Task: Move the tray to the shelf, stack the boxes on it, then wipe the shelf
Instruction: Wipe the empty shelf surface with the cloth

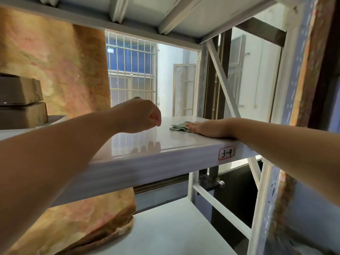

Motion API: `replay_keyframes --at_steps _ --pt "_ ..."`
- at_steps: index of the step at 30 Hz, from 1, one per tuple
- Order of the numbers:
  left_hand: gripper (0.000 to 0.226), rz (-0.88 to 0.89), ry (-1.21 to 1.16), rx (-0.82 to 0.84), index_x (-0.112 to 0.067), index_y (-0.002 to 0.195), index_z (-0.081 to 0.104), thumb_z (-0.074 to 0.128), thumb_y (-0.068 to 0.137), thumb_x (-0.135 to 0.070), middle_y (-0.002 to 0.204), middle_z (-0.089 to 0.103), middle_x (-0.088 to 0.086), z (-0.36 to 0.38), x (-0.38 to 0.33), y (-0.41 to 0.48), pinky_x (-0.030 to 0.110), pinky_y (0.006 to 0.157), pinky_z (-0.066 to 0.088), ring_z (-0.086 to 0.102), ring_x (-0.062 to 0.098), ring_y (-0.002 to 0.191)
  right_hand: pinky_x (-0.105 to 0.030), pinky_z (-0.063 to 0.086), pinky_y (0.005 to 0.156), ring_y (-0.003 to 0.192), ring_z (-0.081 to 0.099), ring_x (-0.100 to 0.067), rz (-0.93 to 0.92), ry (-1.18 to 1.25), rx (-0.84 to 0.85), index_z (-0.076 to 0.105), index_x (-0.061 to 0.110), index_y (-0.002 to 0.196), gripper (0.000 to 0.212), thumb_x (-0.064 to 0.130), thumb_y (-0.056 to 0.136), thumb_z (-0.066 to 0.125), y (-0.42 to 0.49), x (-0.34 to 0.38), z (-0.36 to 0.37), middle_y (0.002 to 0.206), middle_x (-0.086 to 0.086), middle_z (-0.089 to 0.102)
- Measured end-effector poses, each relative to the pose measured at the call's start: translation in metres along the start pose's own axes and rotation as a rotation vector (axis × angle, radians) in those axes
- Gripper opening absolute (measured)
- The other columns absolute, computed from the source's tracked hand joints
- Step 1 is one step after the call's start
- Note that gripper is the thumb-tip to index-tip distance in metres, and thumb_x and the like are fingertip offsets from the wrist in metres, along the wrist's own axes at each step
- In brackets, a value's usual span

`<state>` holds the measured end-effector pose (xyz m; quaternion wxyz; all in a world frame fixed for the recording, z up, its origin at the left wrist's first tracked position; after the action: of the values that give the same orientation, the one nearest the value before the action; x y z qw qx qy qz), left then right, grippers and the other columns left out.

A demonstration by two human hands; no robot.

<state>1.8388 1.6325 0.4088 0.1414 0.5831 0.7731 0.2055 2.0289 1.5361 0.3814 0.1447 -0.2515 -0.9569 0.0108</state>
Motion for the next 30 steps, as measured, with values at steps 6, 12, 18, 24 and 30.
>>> replay_keyframes --at_steps 6,12,18,24,30 --pt "0.028 0.039 -0.036 -0.153 -0.019 0.121 0.059 0.053 0.094 -0.022 0.108 0.070 0.005 -0.011 -0.010 -0.002 0.020 0.082 0.043 0.057 0.010 0.081 -0.041 0.017 0.113 0.140 0.028 -0.021 -0.066 -0.063 -0.018 0.018 0.039 0.148 0.051 0.052 0.099 0.017 -0.024 0.024 0.011 0.155 -0.002 0.027" --pt "0.025 0.058 -0.120 -0.215 -0.012 0.115 0.064 0.051 0.095 -0.021 0.114 0.067 0.006 -0.025 -0.020 0.000 0.022 0.081 0.040 0.054 0.010 0.090 -0.034 0.010 0.115 0.145 0.019 -0.018 -0.196 -0.116 -0.004 0.015 0.029 0.152 0.051 0.043 0.103 0.015 -0.054 0.070 0.024 0.158 0.001 0.021" --pt "0.025 0.064 -0.127 -0.188 -0.015 0.111 0.067 0.052 0.094 -0.026 0.113 0.069 0.002 -0.026 -0.021 0.004 0.023 0.083 0.040 0.055 0.010 0.091 -0.032 0.009 0.116 0.145 0.018 -0.018 -0.315 -0.151 -0.023 0.020 0.019 0.151 0.050 0.037 0.104 0.013 -0.065 0.117 0.039 0.158 -0.001 0.021" --pt "0.024 0.051 -0.104 -0.180 -0.017 0.111 0.067 0.053 0.094 -0.026 0.108 0.067 -0.001 -0.033 -0.012 0.003 0.022 0.082 0.039 0.055 0.010 0.091 -0.031 0.017 0.114 0.142 0.027 -0.023 -0.388 -0.140 -0.021 0.032 0.006 0.146 0.052 0.031 0.105 0.013 -0.049 0.163 0.058 0.154 -0.010 0.029" --pt "0.020 0.012 -0.114 -0.176 -0.018 0.107 0.067 0.053 0.093 -0.023 0.096 0.061 -0.008 -0.036 -0.003 -0.002 0.016 0.073 0.039 0.056 0.010 0.090 -0.020 0.021 0.088 0.139 0.028 -0.026 -0.378 0.031 -0.042 0.029 0.001 0.145 0.045 0.018 0.106 0.014 -0.046 0.154 0.054 0.151 -0.015 0.031"
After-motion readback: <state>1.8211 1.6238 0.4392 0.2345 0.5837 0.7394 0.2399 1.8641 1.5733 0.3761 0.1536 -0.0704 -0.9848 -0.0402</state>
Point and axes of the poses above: each hand's wrist, its own y-axis towards the middle knuckle, its own z-axis out of the palm, x = y × z, the point moved 2 cm from there along y, towards the middle knuckle
